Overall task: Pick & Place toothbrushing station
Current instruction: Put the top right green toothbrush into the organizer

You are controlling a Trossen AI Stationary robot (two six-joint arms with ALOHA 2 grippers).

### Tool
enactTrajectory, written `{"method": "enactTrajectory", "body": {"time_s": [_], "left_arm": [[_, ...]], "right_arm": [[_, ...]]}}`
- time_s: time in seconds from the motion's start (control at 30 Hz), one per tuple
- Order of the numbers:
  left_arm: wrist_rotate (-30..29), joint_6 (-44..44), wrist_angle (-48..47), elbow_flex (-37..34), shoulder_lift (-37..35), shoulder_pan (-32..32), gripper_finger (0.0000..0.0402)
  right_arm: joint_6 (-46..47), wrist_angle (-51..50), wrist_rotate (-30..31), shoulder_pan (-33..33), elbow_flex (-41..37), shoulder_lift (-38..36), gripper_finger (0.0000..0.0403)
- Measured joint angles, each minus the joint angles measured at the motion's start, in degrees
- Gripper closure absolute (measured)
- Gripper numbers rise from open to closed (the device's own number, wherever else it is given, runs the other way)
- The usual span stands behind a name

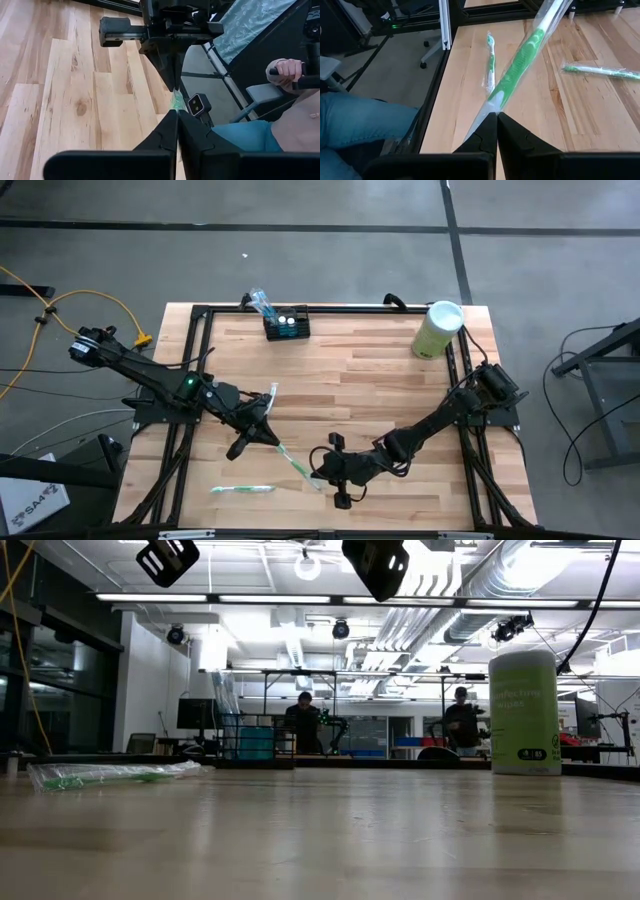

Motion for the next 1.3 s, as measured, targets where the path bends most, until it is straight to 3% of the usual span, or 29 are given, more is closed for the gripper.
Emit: {"method": "enactTrajectory", "body": {"time_s": [0.4, 0.7, 1.0, 1.3], "left_arm": [[0.06, -1.51, 0.02, 0.00, 0.00, 0.03, 0.0401], [0.12, -0.56, 0.04, 0.00, 0.00, 3.85, 0.0401], [0.02, 6.62, 1.44, 0.04, 0.00, 15.53, 0.0401], [0.00, 12.25, 7.22, 0.09, 0.00, 28.74, 0.0401]], "right_arm": [[2.04, -1.04, -1.68, -0.17, 0.09, 0.00, 0.0396], [9.83, -6.50, -3.19, -0.15, 0.09, 0.00, 0.0317], [15.41, -6.61, -3.41, 0.99, 0.09, 0.00, 0.0251], [17.06, -6.48, -2.80, 2.05, 0.07, 0.00, 0.0251]]}}
